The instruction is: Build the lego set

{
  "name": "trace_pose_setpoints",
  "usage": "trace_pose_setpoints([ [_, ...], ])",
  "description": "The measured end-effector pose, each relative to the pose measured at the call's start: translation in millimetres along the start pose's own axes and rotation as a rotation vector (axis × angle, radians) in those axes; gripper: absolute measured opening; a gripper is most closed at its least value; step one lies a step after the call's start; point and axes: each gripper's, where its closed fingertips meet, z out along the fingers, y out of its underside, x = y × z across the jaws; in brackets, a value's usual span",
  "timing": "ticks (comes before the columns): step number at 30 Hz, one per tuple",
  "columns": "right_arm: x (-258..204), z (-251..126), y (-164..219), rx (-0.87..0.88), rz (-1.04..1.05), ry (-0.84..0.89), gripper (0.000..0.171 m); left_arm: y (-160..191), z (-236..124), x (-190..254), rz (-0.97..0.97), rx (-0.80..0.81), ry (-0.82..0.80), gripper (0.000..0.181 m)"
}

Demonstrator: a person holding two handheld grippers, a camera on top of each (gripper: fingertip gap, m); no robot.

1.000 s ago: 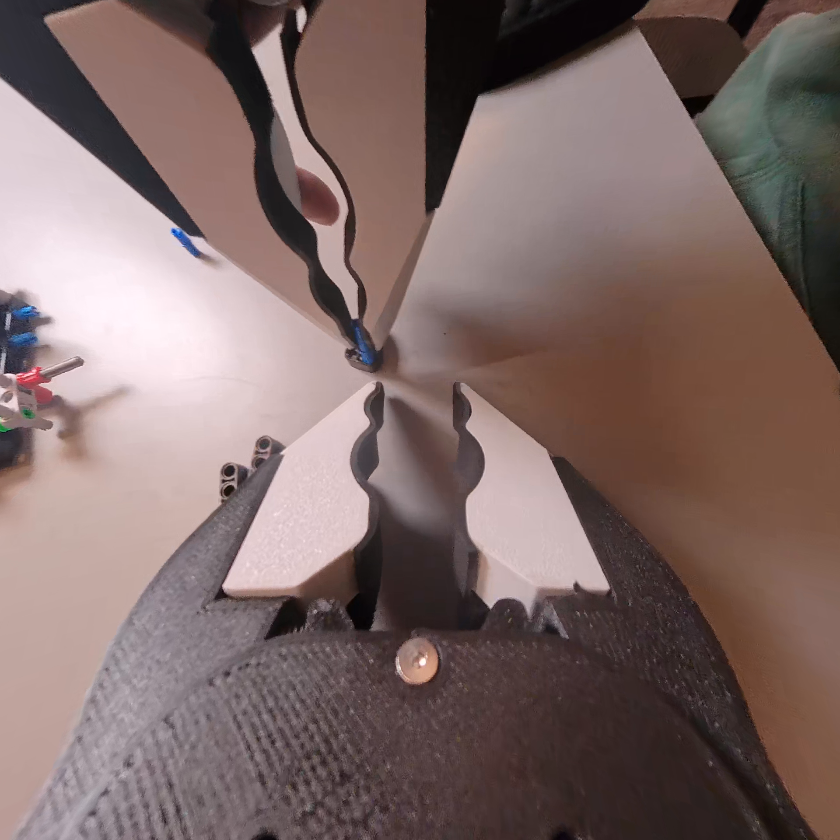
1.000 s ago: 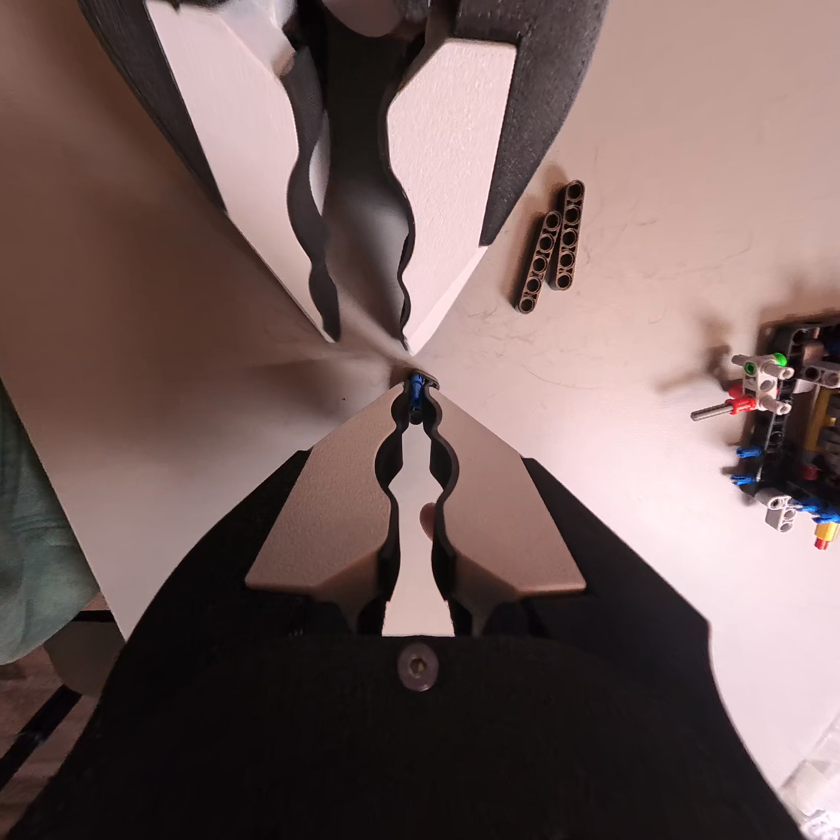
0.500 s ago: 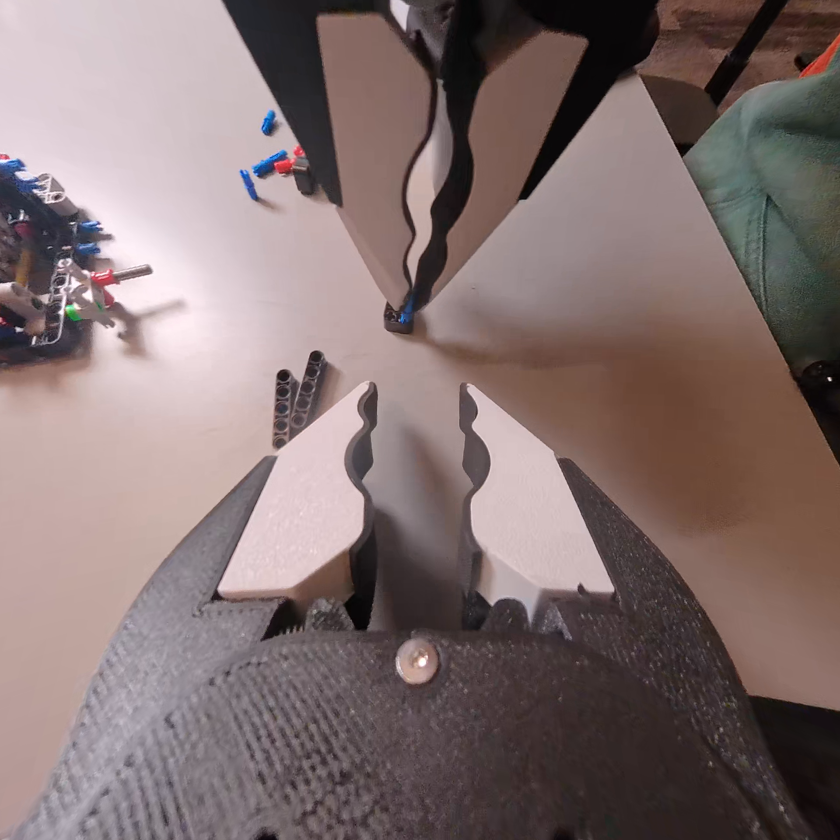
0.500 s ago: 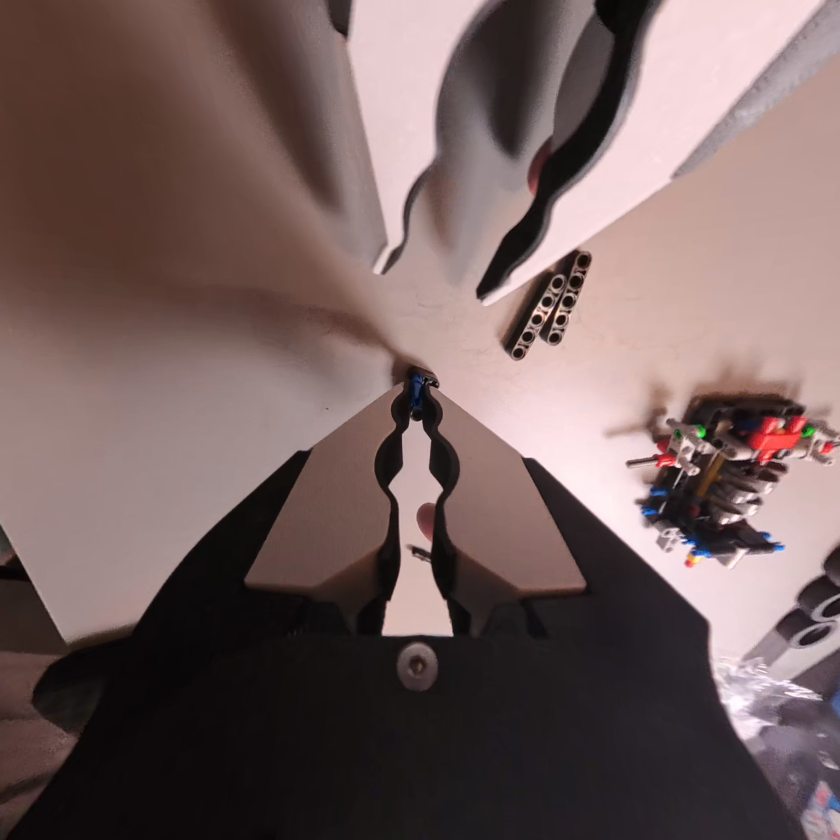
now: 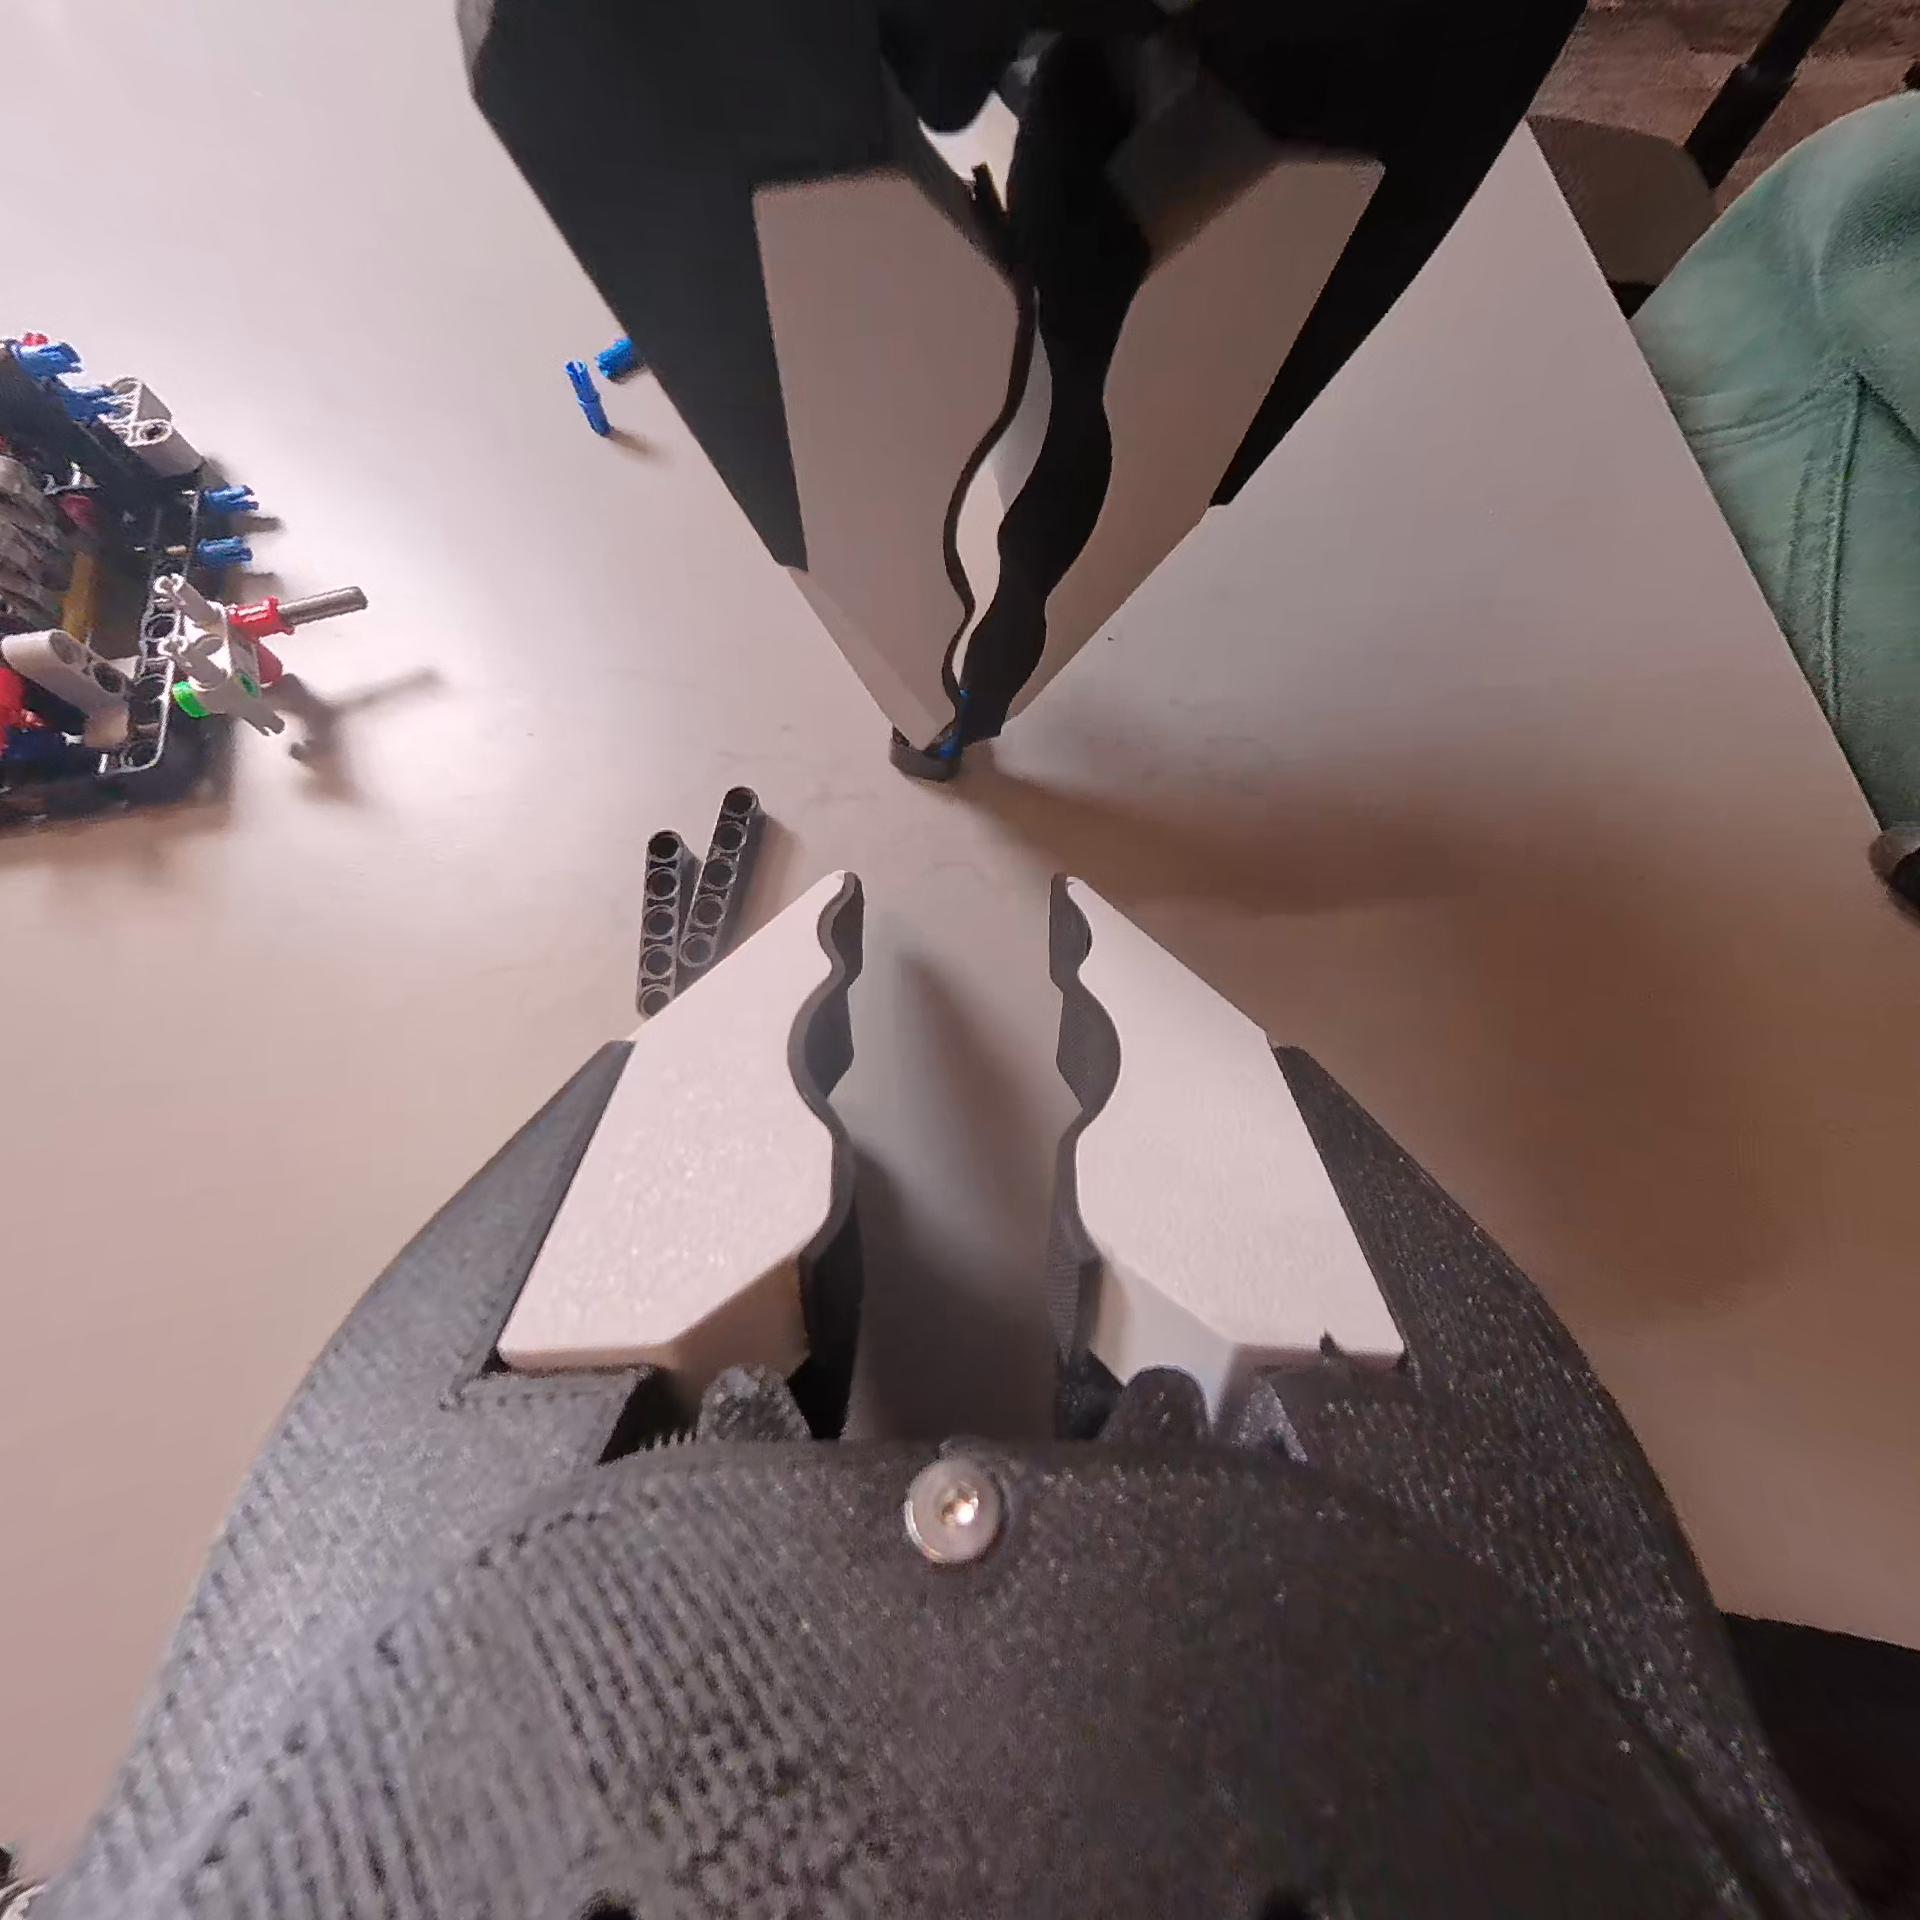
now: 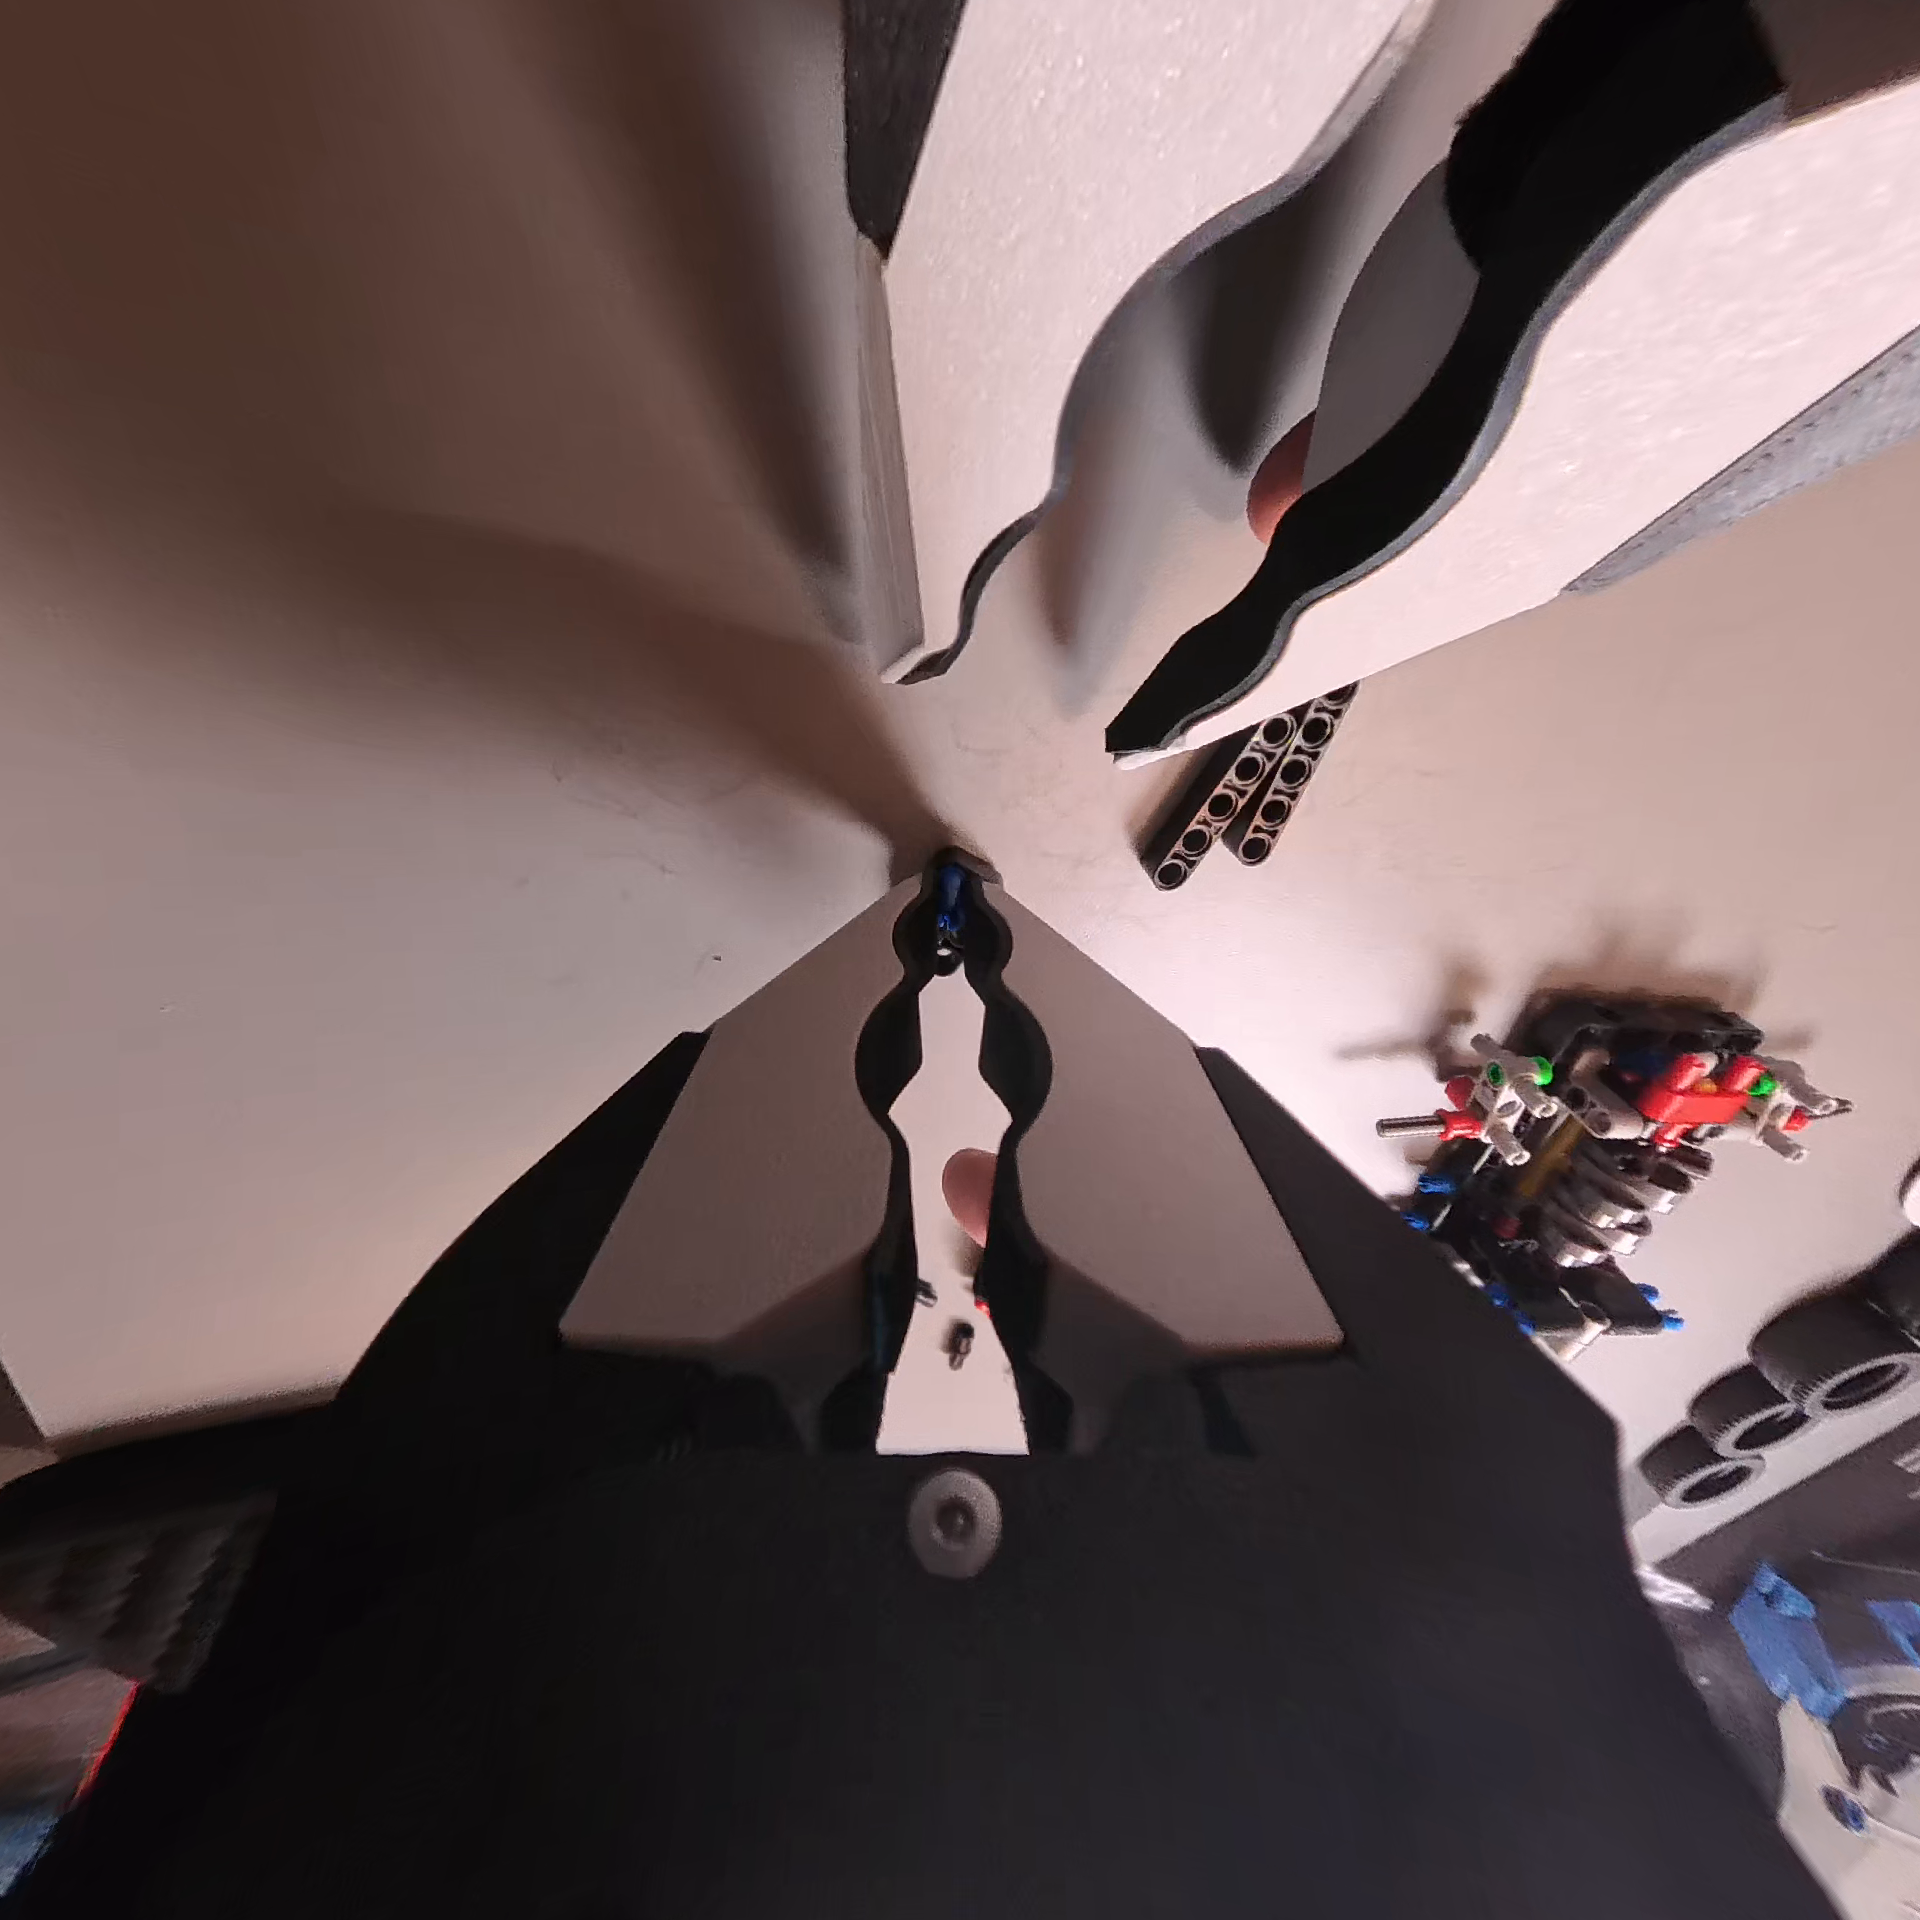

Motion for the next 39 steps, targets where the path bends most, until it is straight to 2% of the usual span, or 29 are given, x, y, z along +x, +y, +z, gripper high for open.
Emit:
trace_pose_setpoints([
  [1,0.0,0.1,0.1,0.001,0.009,-0.010,0.001,-0.1,0.4,0.1,0.001,0.000,0.001,0.034],
  [7,-0.4,0.3,-0.1,0.017,0.027,-0.037,0.001,0.1,1.0,-0.4,-0.010,0.002,0.003,0.035],
  [10,0.7,-0.9,1.1,0.102,0.043,-0.021,0.001,-2.0,-0.1,-0.7,-0.002,0.012,-0.007,0.036],
  [12,2.1,-9.4,-2.6,0.250,0.085,-0.009,0.001,-5.5,-0.9,0.5,0.004,0.027,-0.007,0.037],
  [18,4.5,-80.6,-18.2,0.983,0.287,0.012,0.002,-45.6,-16.0,3.2,0.003,0.234,-0.009,0.036],
  [20,-0.6,-98.6,-16.4,1.161,0.311,0.004,0.002,-61.9,-22.3,9.4,-0.006,0.321,0.020,0.034],
  [22,-2.8,-106.4,-14.0,1.263,0.332,-0.002,0.002,-75.6,-26.5,16.9,-0.025,0.395,0.058,0.033],
  [25,-4.8,-108.3,-14.4,1.321,0.323,0.005,0.002,-92.0,-29.4,26.6,-0.065,0.477,0.105,0.030],
  [28,-5.0,-104.1,-15.1,1.293,0.299,0.010,0.002,-95.3,-24.9,18.8,-0.077,0.479,0.025,0.016],
  [33,2.4,-101.7,-10.6,1.229,0.289,0.049,0.003,-94.5,-22.9,9.3,-0.075,0.502,-0.034,0.015],
  [37,8.9,-108.3,-1.1,1.276,0.315,0.068,0.012,-99.0,-29.1,0.8,-0.087,0.554,-0.078,0.015],
  [39,11.4,-110.3,4.3,1.311,0.340,0.070,0.010,-100.5,-33.2,-3.9,-0.090,0.570,-0.105,0.015],
])
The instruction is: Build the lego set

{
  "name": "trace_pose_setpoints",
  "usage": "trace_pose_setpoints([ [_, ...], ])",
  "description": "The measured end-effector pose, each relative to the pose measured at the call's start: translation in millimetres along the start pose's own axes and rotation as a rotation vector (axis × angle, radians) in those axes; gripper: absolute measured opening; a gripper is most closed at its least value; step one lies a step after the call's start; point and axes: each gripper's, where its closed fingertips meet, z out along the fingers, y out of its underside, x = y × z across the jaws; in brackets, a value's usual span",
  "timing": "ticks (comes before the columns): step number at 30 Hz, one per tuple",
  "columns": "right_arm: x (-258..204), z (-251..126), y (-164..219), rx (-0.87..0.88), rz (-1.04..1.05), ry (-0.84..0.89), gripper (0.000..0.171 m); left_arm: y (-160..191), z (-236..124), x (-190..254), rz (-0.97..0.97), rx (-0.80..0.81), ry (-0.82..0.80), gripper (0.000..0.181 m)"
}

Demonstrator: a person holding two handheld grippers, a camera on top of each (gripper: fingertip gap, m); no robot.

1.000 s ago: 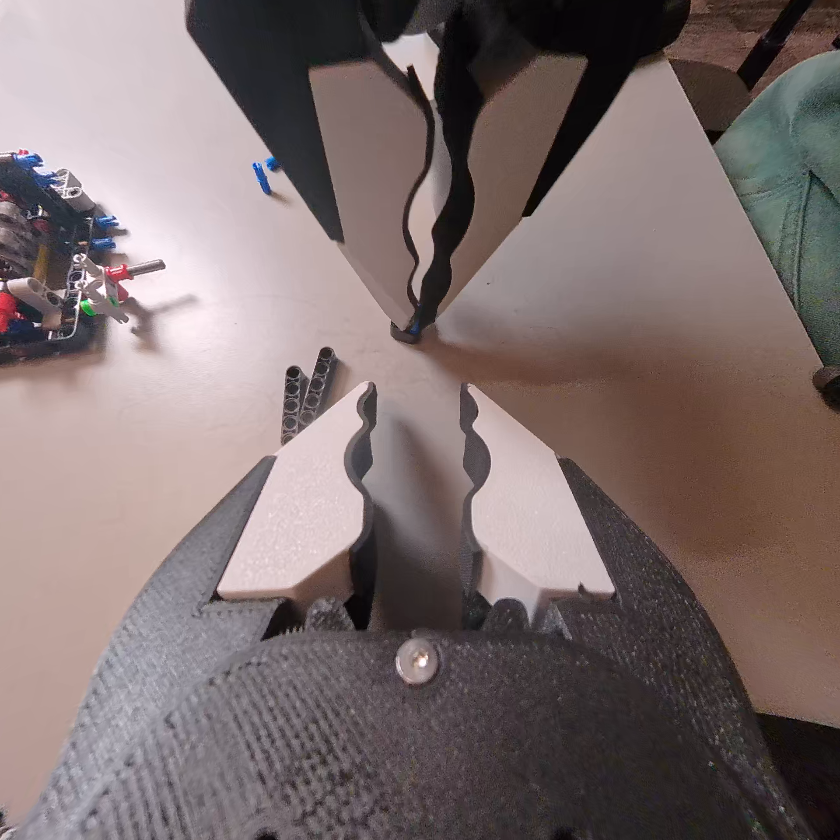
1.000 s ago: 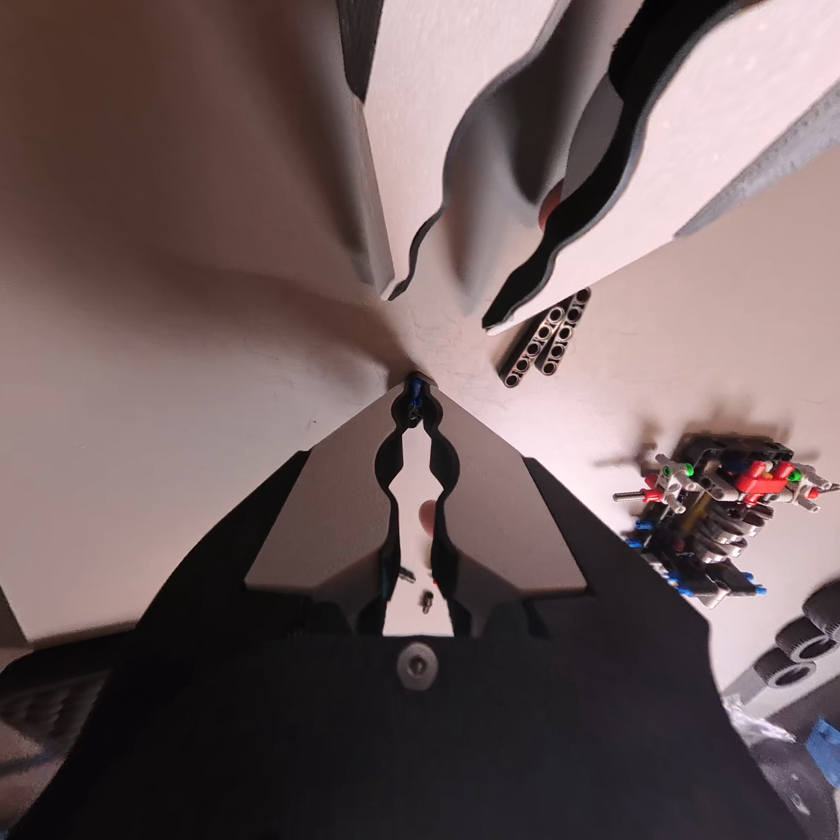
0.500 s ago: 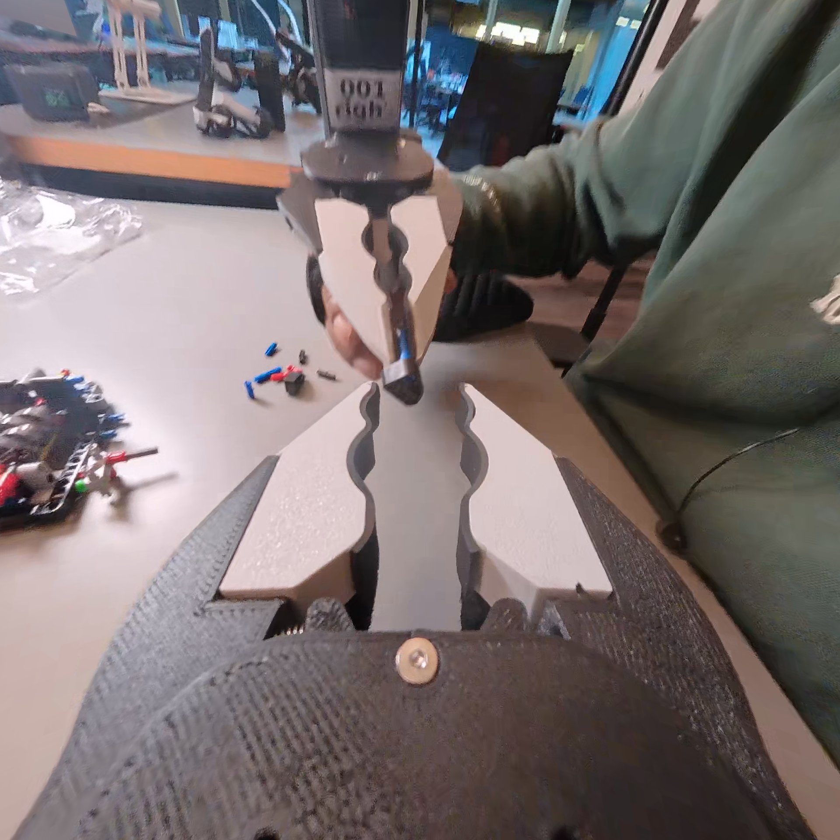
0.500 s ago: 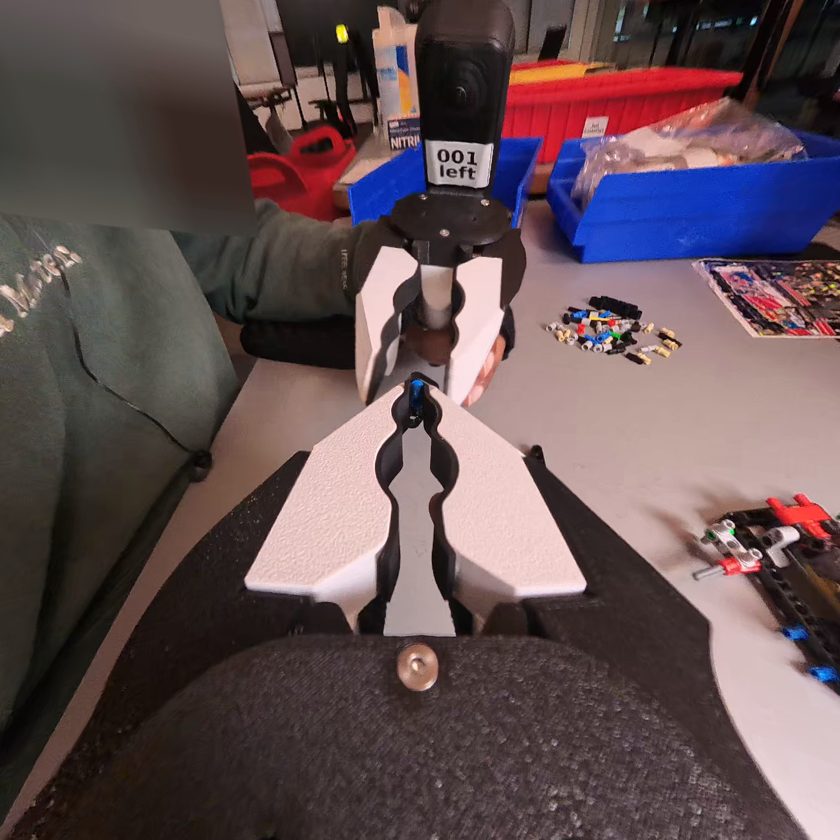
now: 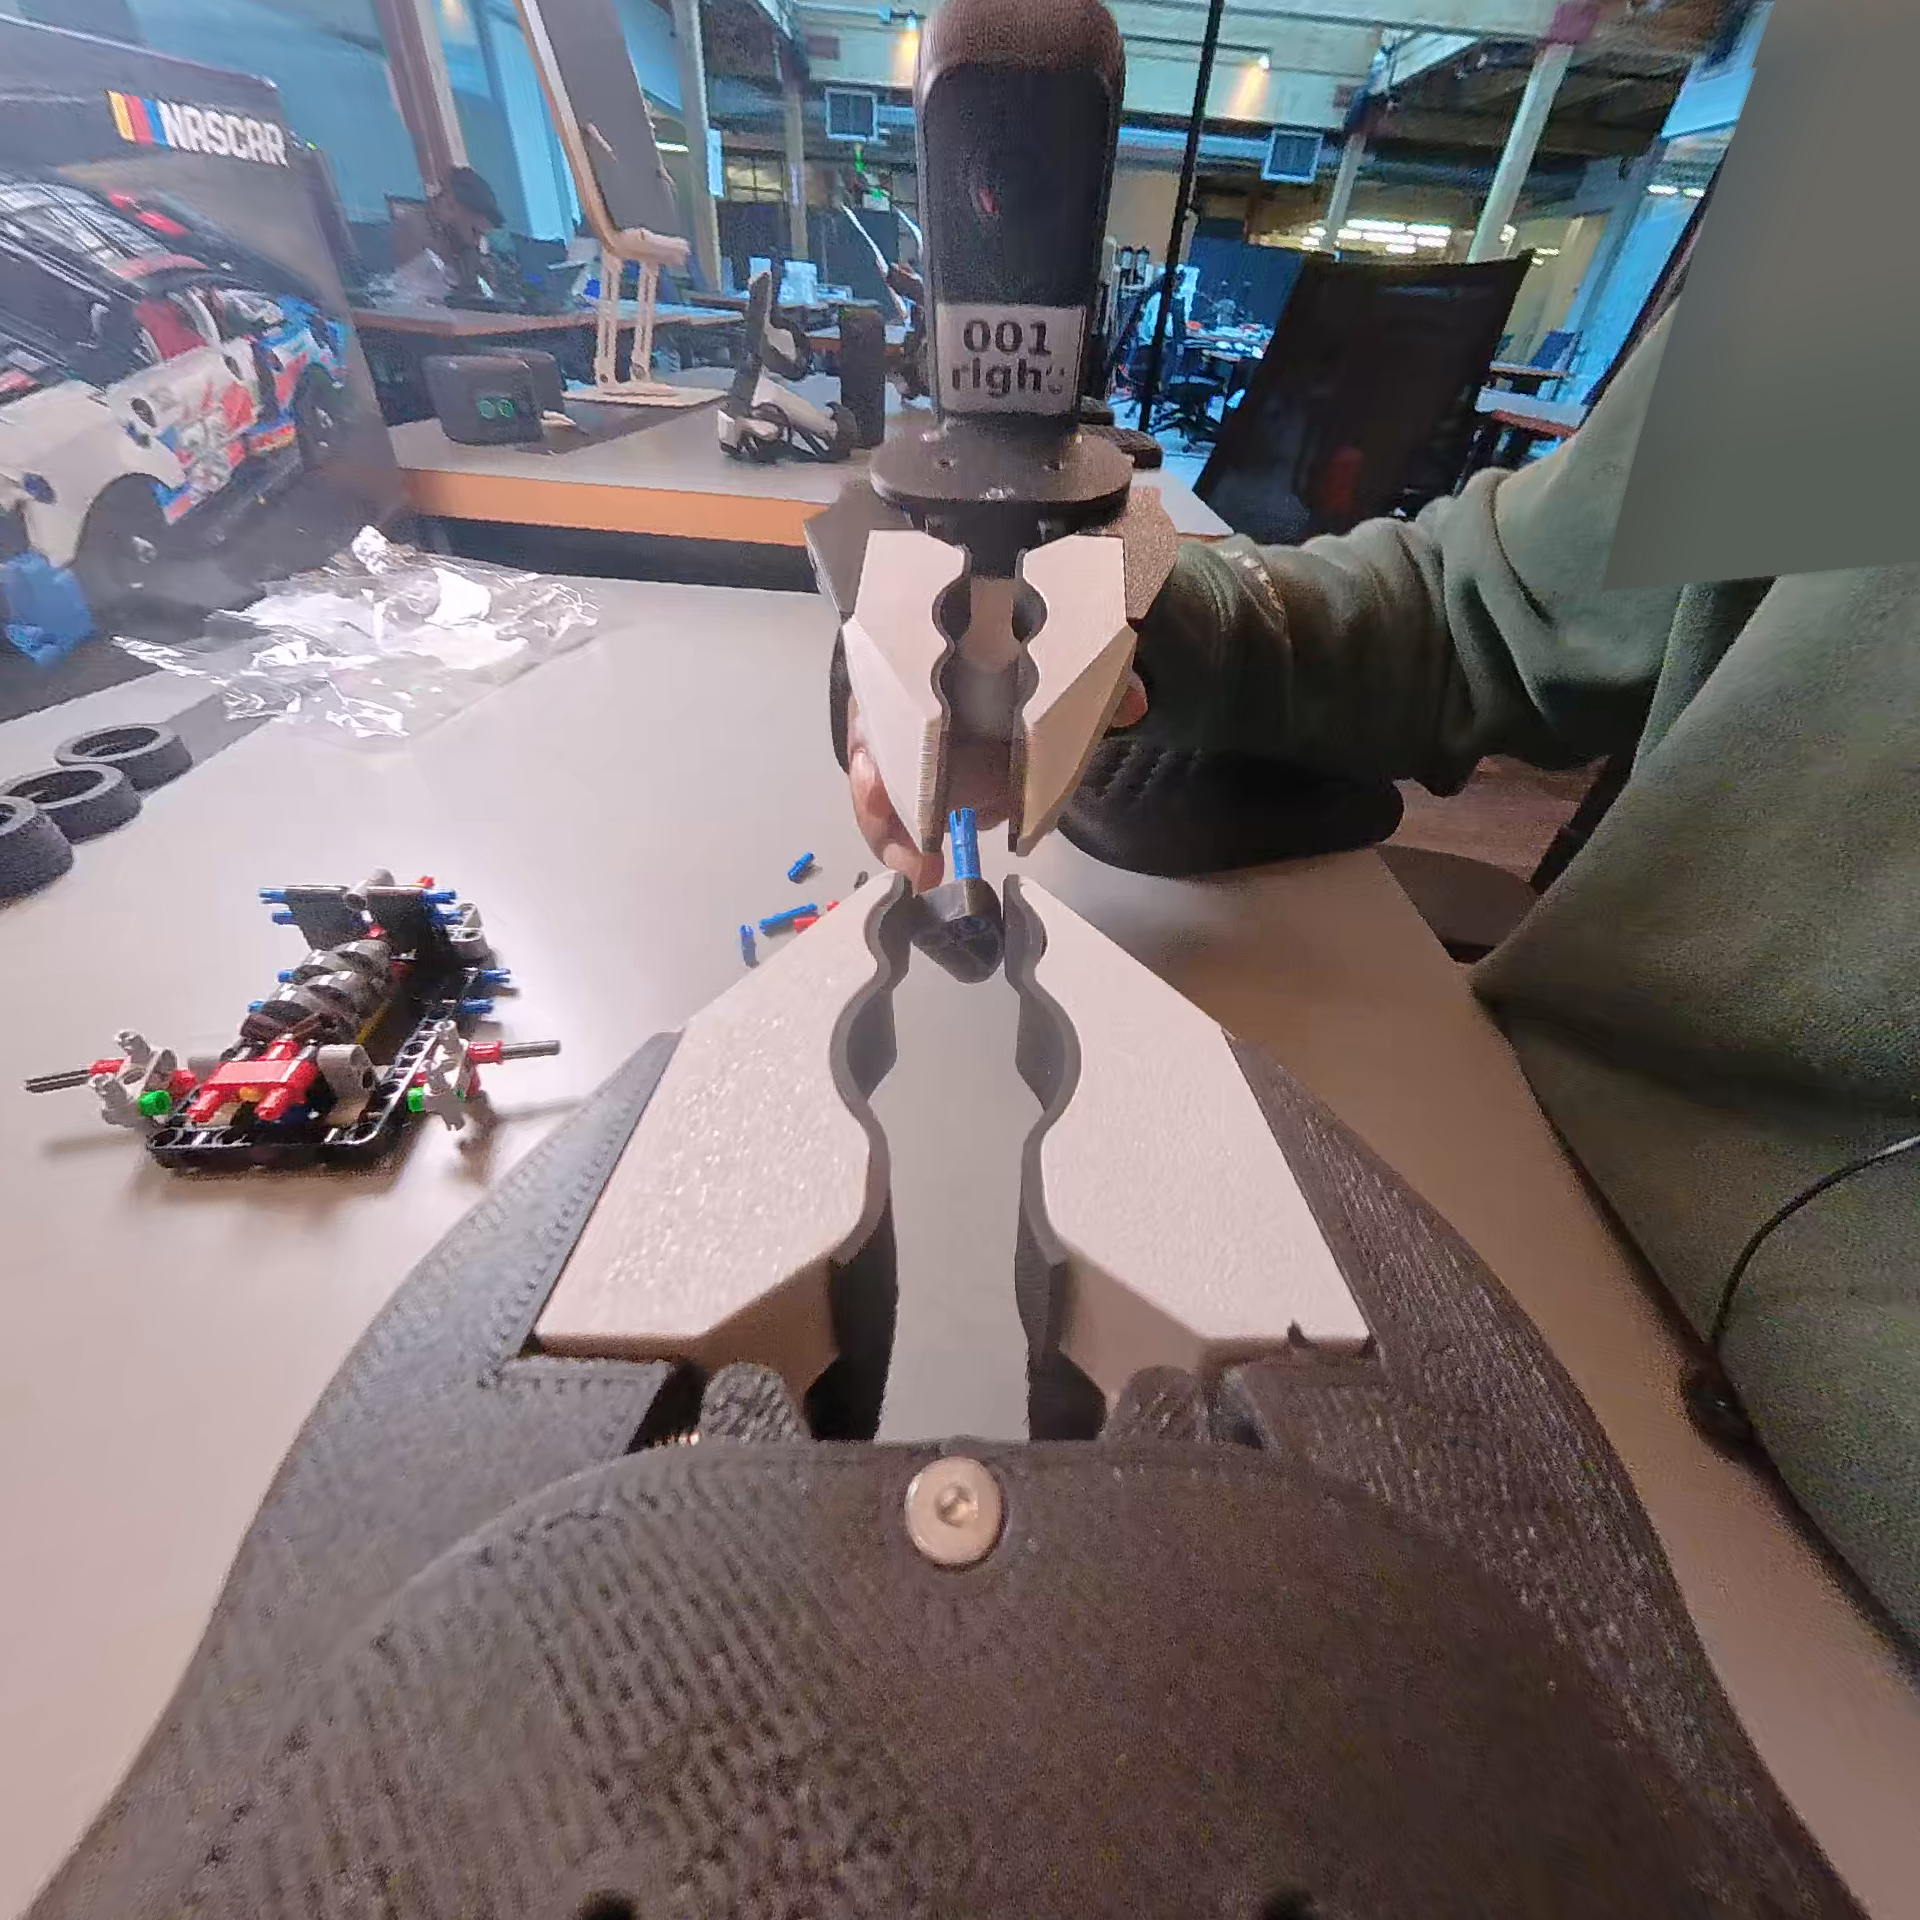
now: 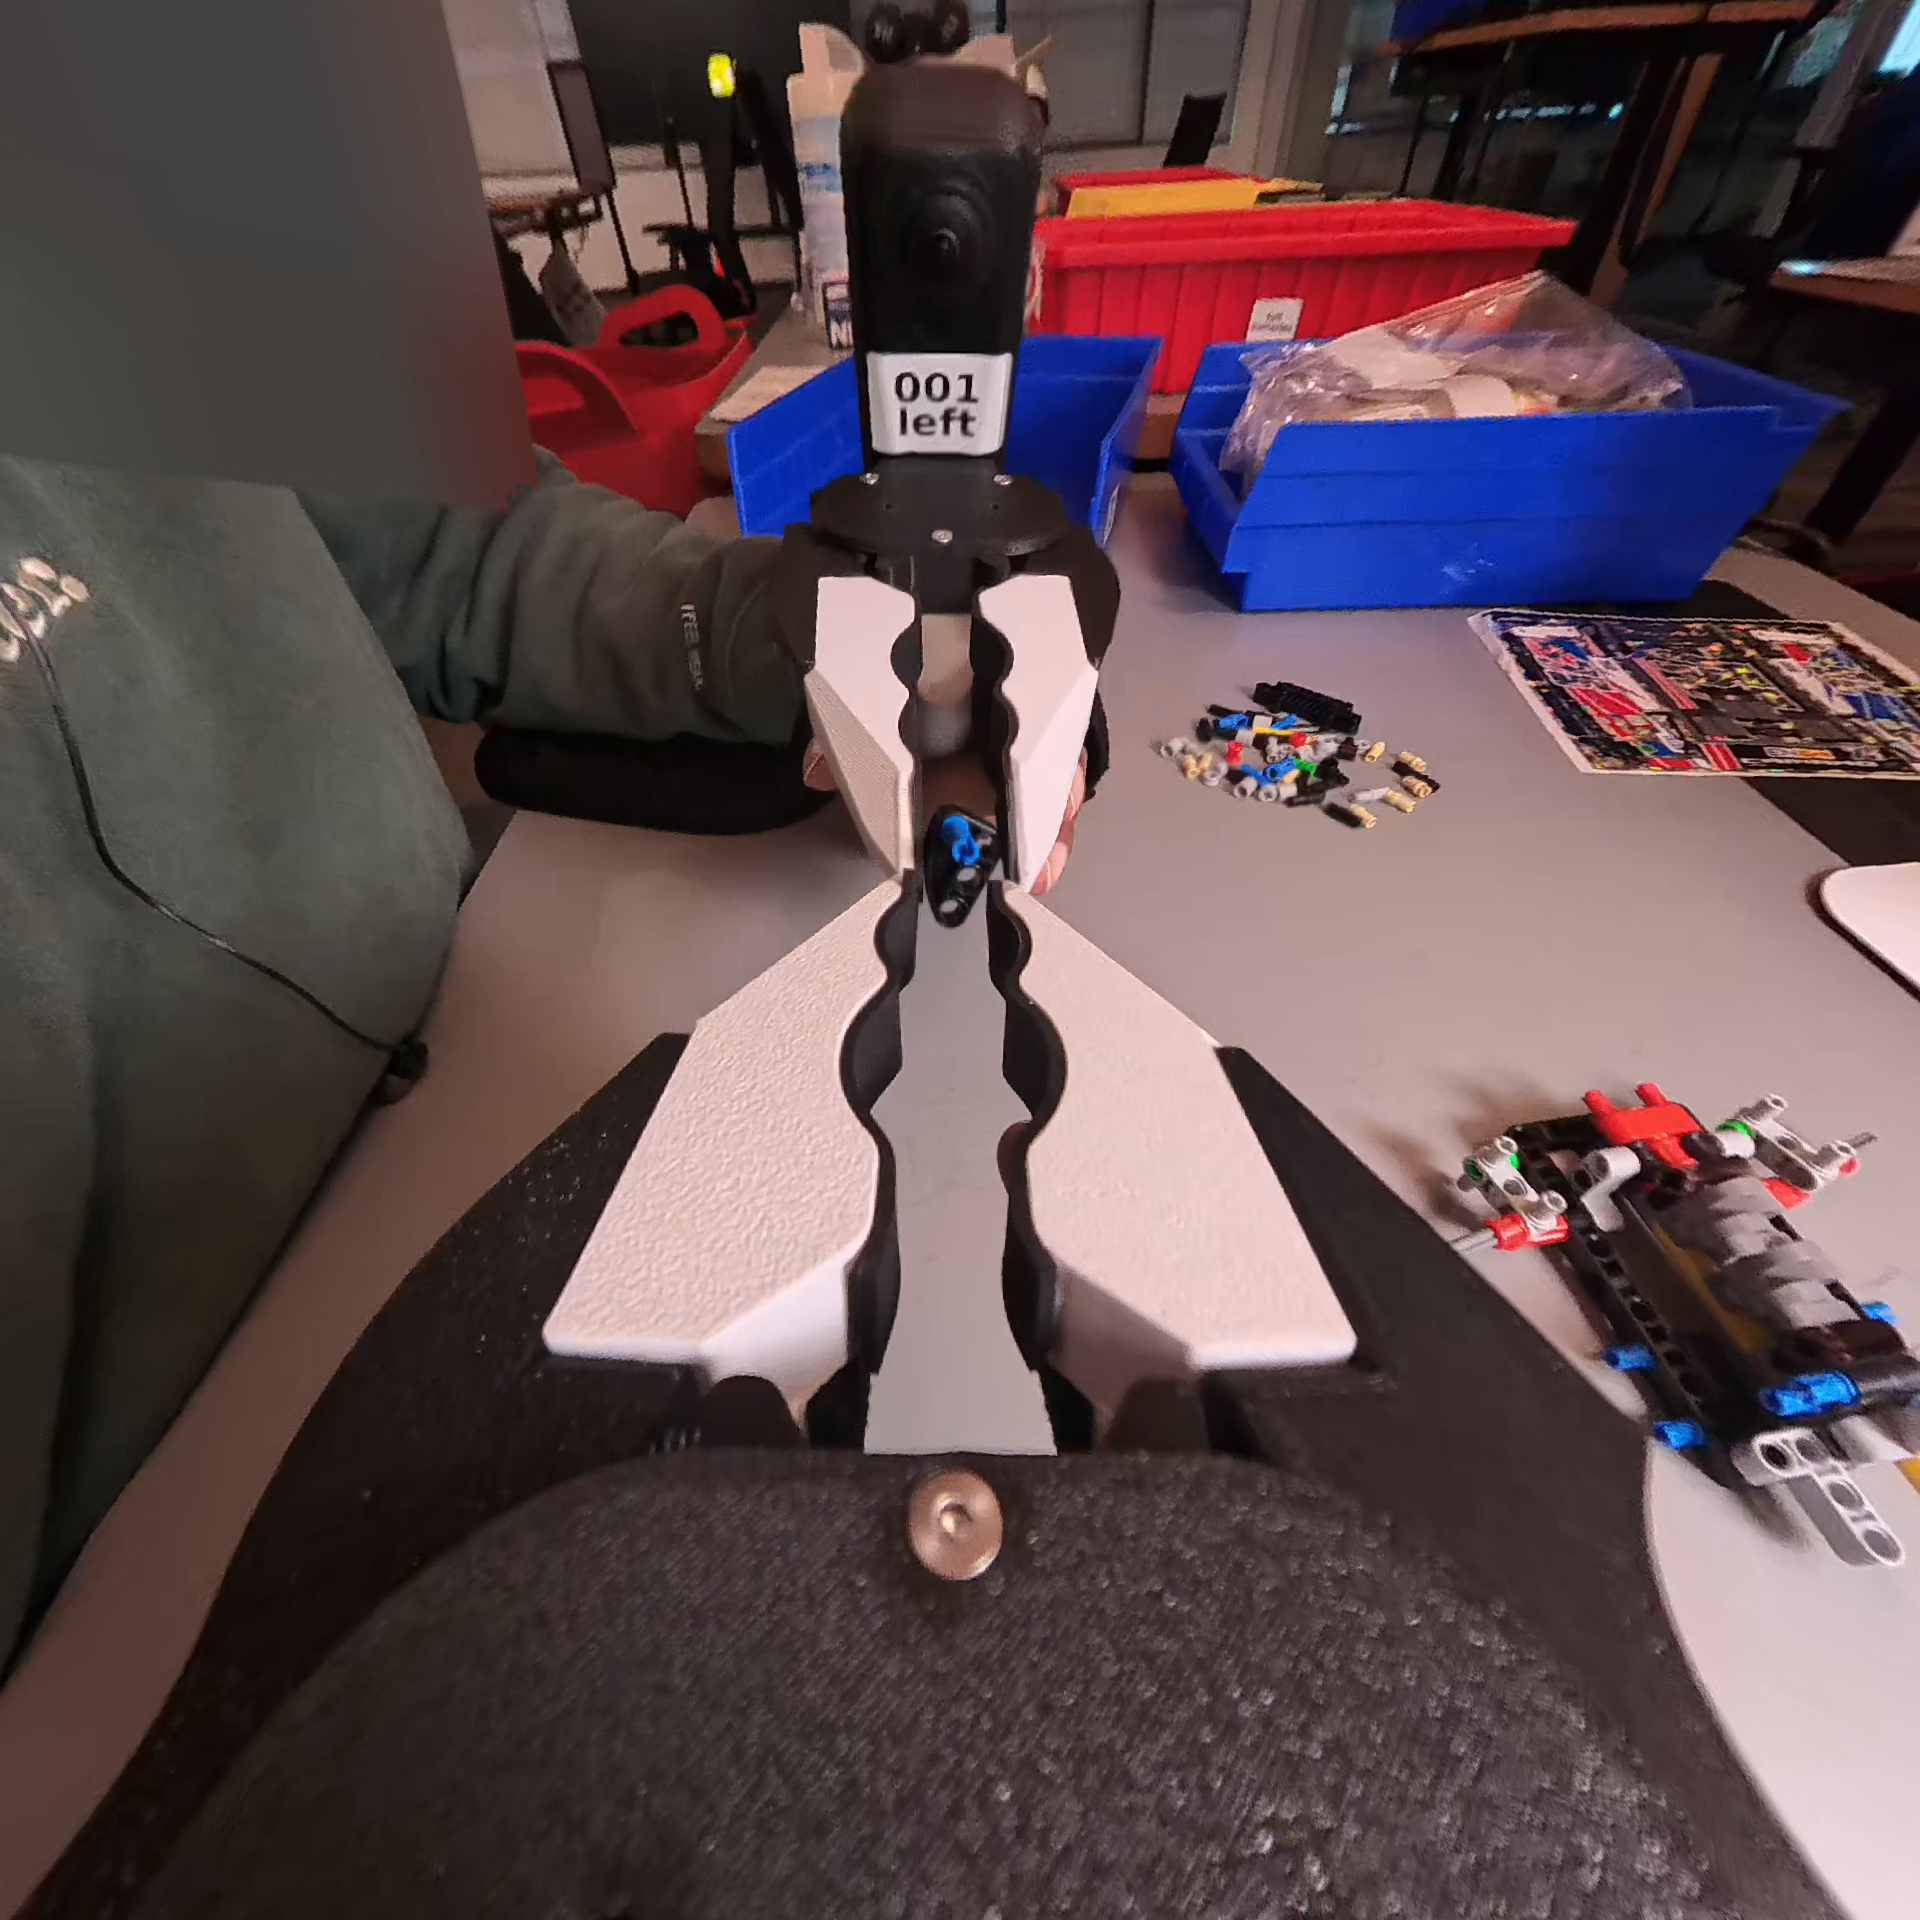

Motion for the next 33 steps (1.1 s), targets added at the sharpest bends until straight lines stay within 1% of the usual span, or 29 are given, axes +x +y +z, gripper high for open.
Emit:
trace_pose_setpoints([
  [5,1.3,0.4,-3.4,0.052,0.026,0.003,0.008,1.9,1.4,-2.8,-0.003,-0.002,-0.007,0.015],
  [9,5.5,1.7,2.7,0.009,0.030,0.019,0.009,2.0,4.3,-2.7,0.003,0.016,-0.010,0.015],
  [11,10.0,-0.6,5.4,0.001,0.069,0.032,0.009,1.9,5.1,-4.0,0.030,0.022,-0.030,0.015],
  [13,6.9,-2.5,2.3,0.024,0.119,0.004,0.009,4.2,6.7,-5.5,0.070,0.005,-0.057,0.015],
  [18,5.8,0.6,5.0,-0.015,0.111,0.018,0.002,9.9,11.6,-7.6,0.123,-0.032,-0.091,0.014],
  [21,5.6,-0.4,18.2,-0.142,0.089,0.015,0.001,21.1,15.5,-8.0,0.135,-0.088,-0.098,0.015],
  [22,5.1,-1.2,25.4,-0.211,0.079,0.010,0.001,26.7,16.6,-8.9,0.144,-0.120,-0.102,0.018],
  [24,9.3,-3.5,45.7,-0.394,0.041,0.033,0.001,41.3,16.8,-14.2,0.158,-0.207,-0.122,0.029],
  [26,9.4,-4.1,62.3,-0.548,0.019,0.028,0.001,55.6,13.5,-18.4,0.165,-0.290,-0.125,0.034],
  [28,8.4,-0.8,72.1,-0.649,0.003,0.015,0.001,68.2,9.3,-21.7,0.178,-0.363,-0.133,0.031],
  [30,7.5,3.8,81.0,-0.726,-0.012,0.008,0.001,75.7,6.9,-21.7,0.184,-0.409,-0.130,0.024],
  [33,9.7,10.9,91.6,-0.787,-0.035,0.022,0.001,82.0,6.6,-17.3,0.170,-0.445,-0.108,0.021],
])
